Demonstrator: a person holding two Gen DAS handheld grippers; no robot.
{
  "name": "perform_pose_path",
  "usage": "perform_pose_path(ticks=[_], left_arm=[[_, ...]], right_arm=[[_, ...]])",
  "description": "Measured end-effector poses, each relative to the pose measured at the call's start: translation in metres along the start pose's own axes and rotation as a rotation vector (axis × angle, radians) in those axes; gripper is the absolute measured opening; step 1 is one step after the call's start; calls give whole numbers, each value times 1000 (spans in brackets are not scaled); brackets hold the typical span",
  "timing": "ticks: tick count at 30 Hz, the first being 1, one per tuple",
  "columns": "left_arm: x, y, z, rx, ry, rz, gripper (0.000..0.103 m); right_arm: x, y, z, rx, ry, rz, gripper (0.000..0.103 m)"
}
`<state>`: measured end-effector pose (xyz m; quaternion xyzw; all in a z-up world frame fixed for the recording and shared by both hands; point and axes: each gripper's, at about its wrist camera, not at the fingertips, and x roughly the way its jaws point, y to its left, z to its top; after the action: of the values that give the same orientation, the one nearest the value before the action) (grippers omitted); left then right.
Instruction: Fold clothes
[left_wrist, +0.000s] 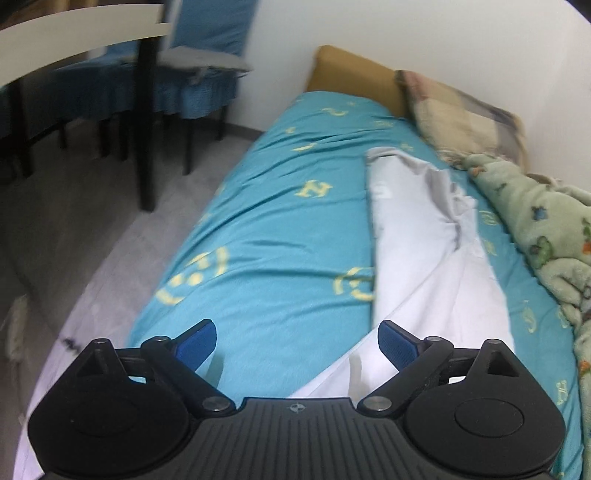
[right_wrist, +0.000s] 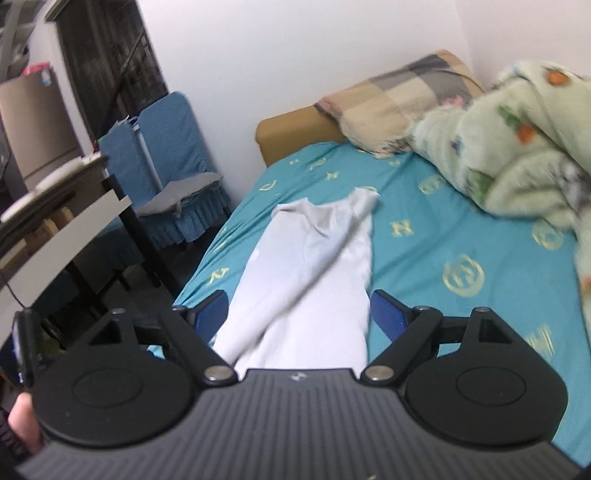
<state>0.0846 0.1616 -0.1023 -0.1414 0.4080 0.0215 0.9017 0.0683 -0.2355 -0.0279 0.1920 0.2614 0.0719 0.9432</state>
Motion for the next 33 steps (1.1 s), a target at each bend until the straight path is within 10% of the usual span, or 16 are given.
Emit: perform_pose_path(ticks=[12, 14, 19, 23, 29, 33], left_arm=[[-30, 55, -41, -304, 218, 87, 82], [-29, 55, -45, -310, 249, 102, 72], [-31, 46, -49, -272, 283, 202, 4], [-68, 14, -52, -150, 194, 200, 3], [-152, -91, -86, 308, -82, 139, 3], [-167, -144, -124, 518, -49, -15, 3]], right_arm=[[-74, -47, -30, 266, 12, -32, 86], [-72, -51, -31, 288, 23, -30, 86], [-71, -59, -35, 323, 52, -2, 86], [-76, -64, -37, 347, 46, 18, 86], [-73, -70, -39, 374, 64, 41, 86], [-69, -71, -41, 383, 83, 50, 86]])
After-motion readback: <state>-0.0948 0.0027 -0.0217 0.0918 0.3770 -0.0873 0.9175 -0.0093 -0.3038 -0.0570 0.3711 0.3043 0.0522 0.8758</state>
